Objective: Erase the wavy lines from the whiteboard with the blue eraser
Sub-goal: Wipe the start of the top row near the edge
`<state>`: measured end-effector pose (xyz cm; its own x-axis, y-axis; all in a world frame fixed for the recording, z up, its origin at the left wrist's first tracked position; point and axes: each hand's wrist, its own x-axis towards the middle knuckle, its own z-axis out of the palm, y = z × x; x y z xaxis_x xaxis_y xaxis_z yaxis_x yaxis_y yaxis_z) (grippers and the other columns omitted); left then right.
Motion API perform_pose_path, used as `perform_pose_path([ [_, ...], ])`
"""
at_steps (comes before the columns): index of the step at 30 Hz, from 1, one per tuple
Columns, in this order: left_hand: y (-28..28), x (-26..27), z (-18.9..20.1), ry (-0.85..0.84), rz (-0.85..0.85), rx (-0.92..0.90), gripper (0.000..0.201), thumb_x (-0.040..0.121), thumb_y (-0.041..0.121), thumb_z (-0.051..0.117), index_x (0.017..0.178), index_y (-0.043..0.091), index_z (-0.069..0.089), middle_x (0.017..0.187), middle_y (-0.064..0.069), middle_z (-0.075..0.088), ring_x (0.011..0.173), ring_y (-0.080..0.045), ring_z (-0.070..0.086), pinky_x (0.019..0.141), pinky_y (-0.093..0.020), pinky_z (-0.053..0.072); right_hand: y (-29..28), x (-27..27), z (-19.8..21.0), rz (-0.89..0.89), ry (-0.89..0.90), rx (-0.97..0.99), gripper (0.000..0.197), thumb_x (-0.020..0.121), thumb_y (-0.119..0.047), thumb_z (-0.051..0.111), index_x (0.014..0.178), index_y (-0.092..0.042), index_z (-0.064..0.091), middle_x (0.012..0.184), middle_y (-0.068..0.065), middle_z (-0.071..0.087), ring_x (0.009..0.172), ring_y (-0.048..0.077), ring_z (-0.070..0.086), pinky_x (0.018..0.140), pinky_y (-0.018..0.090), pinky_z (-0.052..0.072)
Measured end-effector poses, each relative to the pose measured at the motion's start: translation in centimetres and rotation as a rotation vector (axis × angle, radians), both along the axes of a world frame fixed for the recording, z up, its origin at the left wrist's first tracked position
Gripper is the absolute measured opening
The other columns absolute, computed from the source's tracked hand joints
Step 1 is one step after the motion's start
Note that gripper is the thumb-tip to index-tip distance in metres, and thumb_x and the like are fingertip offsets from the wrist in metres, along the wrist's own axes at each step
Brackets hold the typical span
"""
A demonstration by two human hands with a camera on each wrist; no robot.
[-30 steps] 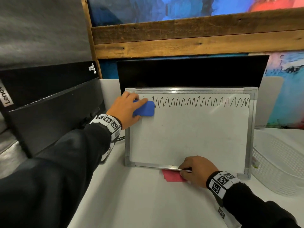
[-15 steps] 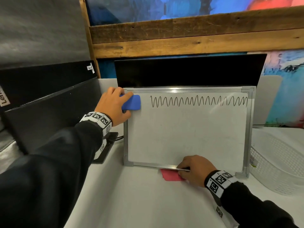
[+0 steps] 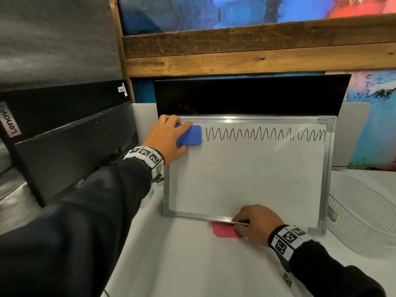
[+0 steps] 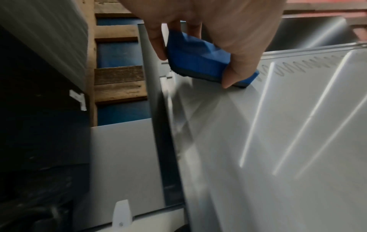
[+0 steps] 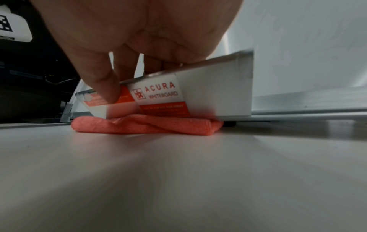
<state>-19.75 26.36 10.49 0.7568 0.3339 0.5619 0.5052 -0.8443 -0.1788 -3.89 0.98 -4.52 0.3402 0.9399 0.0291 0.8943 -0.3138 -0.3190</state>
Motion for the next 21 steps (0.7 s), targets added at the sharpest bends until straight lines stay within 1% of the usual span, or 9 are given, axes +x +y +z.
perform_pose_path([
  [4,0.9,-1.5,0.0,-0.022,0.026,-0.002,0.065,0.081,0.04,0.066,0.14,0.027,0.042,0.125,-0.002,0.044,0.116,-0.026,0.04,0.094,-0.041,0.042,0.0,0.1,0.0,0.0,0.006,-0.001,0.02,0.083,-0.039,0.057,0.096,-0.038,0.072,0.093,-0.014,0.063,0.085,0.008,0.059,0.077,0.03,0.05],
  [8,-0.3,0.6,0.0,-0.02,-0.037,0.039,0.066,0.083,0.043,0.066,0.142,0.026,0.041,0.126,-0.003,0.044,0.116,-0.026,0.04,0.093,-0.04,0.044,0.0,0.0,0.1,-0.004,0.005,0.006,0.018,0.083,-0.038,0.057,0.092,-0.037,0.072,0.094,-0.013,0.063,0.085,0.009,0.059,0.076,0.029,0.049],
  [12,-1.7,2.2,-0.5,0.023,-0.095,0.052,0.065,0.082,0.042,0.066,0.141,0.027,0.041,0.126,-0.002,0.045,0.116,-0.025,0.041,0.094,-0.04,0.043,0.0,0.0,0.0,0.001,-0.009,0.008,0.017,0.082,-0.038,0.056,0.088,-0.038,0.071,0.087,-0.013,0.06,0.081,0.008,0.057,0.07,0.026,0.046],
  [15,-0.7,0.8,-0.4,0.038,-0.064,0.044,0.063,0.079,0.041,0.066,0.137,0.028,0.043,0.125,-0.002,0.045,0.116,-0.025,0.04,0.093,-0.041,0.041,-0.1,0.2,-0.2,0.004,-0.003,0.016,0.019,0.082,-0.038,0.055,0.092,-0.038,0.071,0.09,-0.013,0.061,0.082,0.008,0.057,0.07,0.025,0.045],
  [18,0.6,-0.8,-0.1,0.014,-0.011,0.017,0.063,0.079,0.041,0.066,0.137,0.027,0.045,0.125,-0.003,0.045,0.116,-0.027,0.04,0.093,-0.043,0.042,0.0,0.2,-0.2,0.009,-0.002,0.02,0.019,0.083,-0.04,0.055,0.093,-0.038,0.071,0.089,-0.014,0.06,0.082,0.008,0.056,0.07,0.025,0.044],
  [21,0.4,0.0,0.2,-0.017,-0.015,0.024,0.064,0.081,0.045,0.066,0.138,0.026,0.044,0.123,-0.003,0.046,0.114,-0.026,0.041,0.091,-0.041,0.045,0.0,0.3,-0.2,0.005,0.006,0.021,0.019,0.083,-0.04,0.055,0.093,-0.039,0.071,0.088,-0.016,0.06,0.082,0.007,0.056,0.07,0.024,0.044],
])
